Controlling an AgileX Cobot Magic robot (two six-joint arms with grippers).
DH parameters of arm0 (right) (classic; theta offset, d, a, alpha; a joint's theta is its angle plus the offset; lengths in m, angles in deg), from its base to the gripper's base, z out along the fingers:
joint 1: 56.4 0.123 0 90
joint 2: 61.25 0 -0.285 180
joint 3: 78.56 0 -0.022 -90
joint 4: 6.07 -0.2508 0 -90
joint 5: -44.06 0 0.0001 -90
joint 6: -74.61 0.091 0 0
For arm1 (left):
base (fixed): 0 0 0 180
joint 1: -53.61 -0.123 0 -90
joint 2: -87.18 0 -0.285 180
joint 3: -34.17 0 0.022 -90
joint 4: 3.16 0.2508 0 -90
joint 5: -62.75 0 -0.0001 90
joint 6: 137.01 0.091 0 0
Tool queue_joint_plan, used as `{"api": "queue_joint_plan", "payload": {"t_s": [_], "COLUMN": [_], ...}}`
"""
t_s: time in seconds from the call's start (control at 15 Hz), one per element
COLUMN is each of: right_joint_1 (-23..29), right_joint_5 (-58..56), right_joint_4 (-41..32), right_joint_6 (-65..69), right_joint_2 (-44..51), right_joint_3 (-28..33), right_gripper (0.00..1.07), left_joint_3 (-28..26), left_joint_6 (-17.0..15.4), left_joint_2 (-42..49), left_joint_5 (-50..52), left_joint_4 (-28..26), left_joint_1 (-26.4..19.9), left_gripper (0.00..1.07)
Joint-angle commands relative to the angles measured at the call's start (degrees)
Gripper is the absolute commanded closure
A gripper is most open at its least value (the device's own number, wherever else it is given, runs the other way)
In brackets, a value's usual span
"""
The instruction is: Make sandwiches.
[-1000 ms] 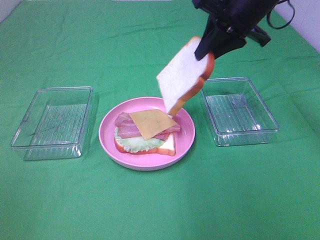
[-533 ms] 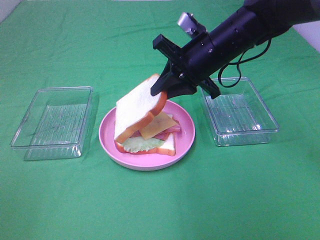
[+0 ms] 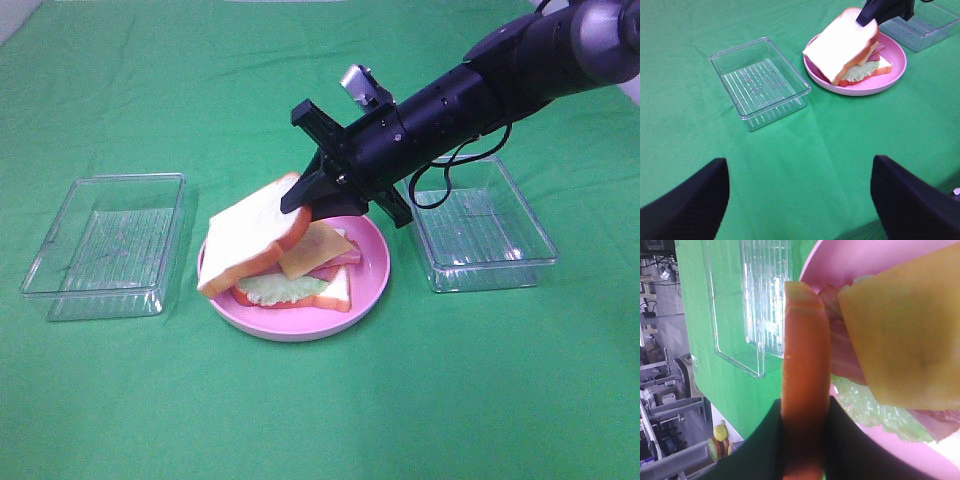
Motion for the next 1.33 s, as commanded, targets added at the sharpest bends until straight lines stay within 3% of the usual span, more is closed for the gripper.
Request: {"api": "queue_joint_plan", "payload": {"t_s": [0.07, 0.27, 0.47, 0.6, 0.67, 1.0, 1.13, 1.33], "right_joint_1": [-0.3, -0.3, -0.3, -0.5, -0.5, -0.5, -0.5, -0.5], "right_joint_5": [-0.3, -0.2, -0.3, -0.2, 0.2, -4.7, -11.2, -16.4], "right_joint_4": [4.1, 7.4, 9.6, 16.1, 26.8, 52.5, 60.3, 62.9], "right_joint_6": [-0.5, 2.2, 2.1, 3.4, 9.1, 20.1, 23.2, 23.7], "right_joint_2": [0.0, 0.0, 0.5, 2.5, 5.8, 17.0, 24.2, 32.0], "right_joint_3": [0.1, 0.1, 0.0, 0.0, 0.0, 0.0, 0.0, 0.1], "right_gripper": [0.94, 0.55, 0.39, 0.34, 0.32, 0.32, 0.32, 0.32], "left_joint_3": [0.1, 0.1, 0.1, 0.1, 0.1, 0.1, 0.1, 0.1], "left_joint_6": [0.2, 0.2, 0.2, 0.2, 0.2, 0.2, 0.2, 0.2], "left_joint_2": [1.1, 1.1, 1.1, 1.1, 1.1, 1.1, 1.1, 1.1], "left_joint_5": [0.5, 0.5, 0.5, 0.5, 0.5, 0.5, 0.5, 0.5], "left_joint_4": [-0.2, -0.2, -0.2, -0.2, -0.2, -0.2, -0.2, -0.2], "left_joint_1": [0.5, 0.5, 0.5, 0.5, 0.5, 0.5, 0.5, 0.5], "left_gripper": [0.32, 0.32, 0.32, 0.32, 0.32, 0.32, 0.32, 0.32]}}
